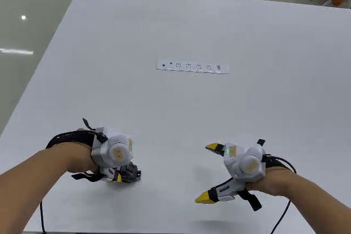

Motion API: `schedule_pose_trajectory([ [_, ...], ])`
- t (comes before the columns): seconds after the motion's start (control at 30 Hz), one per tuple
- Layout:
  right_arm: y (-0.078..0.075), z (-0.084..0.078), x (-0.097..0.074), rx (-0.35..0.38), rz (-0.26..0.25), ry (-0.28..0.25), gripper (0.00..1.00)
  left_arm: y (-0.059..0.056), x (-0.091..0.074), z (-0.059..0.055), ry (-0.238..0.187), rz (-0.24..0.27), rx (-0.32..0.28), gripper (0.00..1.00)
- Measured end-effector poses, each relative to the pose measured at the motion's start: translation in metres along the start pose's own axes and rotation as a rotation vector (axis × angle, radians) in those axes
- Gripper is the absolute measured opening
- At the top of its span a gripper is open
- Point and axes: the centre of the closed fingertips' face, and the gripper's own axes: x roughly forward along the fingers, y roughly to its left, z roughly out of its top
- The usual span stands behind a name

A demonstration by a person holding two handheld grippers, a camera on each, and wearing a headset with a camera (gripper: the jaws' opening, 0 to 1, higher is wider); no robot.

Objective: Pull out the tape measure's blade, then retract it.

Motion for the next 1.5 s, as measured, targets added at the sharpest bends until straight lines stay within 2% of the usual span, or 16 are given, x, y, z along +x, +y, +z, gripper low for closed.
schedule_pose_trajectory([
  [0.17,-0.002,0.01,0.018,0.001,0.031,-0.019,0.89,0.0,0.0,0.0,-0.023,0.002,-0.01,0.31],
  [0.3,-0.005,0.017,0.034,-0.008,0.037,-0.008,0.84,0.0,0.001,0.001,-0.021,-0.003,-0.006,0.31],
  [0.37,-0.005,0.023,0.041,-0.005,0.039,-0.011,0.85,0.0,0.001,0.001,-0.021,-0.006,-0.004,0.31],
  [0.57,0.002,0.033,0.061,-0.023,0.079,-0.011,0.81,0.0,0.001,0.001,-0.035,-0.022,-0.02,0.32],
  [0.73,0.006,0.04,0.079,-0.026,0.101,-0.008,0.74,0.0,0.001,0.001,-0.054,-0.013,-0.026,0.32],
  [0.83,0.008,0.046,0.09,-0.031,0.103,-0.017,0.74,0.0,0.001,0.001,-0.064,-0.009,-0.03,0.32],
  [1.0,0.016,0.054,0.109,-0.051,0.119,-0.008,0.68,0.0,0.001,0.001,-0.06,-0.006,-0.021,0.32],
  [1.17,0.026,0.061,0.122,-0.111,0.149,-0.006,0.57,0.0,0.001,0.001,-0.06,-0.01,-0.023,0.32],
  [1.3,0.026,0.062,0.129,-0.103,0.147,-0.003,0.48,0.0,0.001,0.001,-0.061,-0.013,-0.027,0.32],
  [1.43,0.025,0.067,0.136,-0.082,0.14,-0.013,0.32,0.0,0.001,0.001,-0.06,-0.014,-0.03,0.32],
  [1.5,0.027,0.068,0.138,-0.082,0.142,-0.016,0.31,0.0,0.002,0.001,-0.063,-0.015,-0.031,0.32],
])
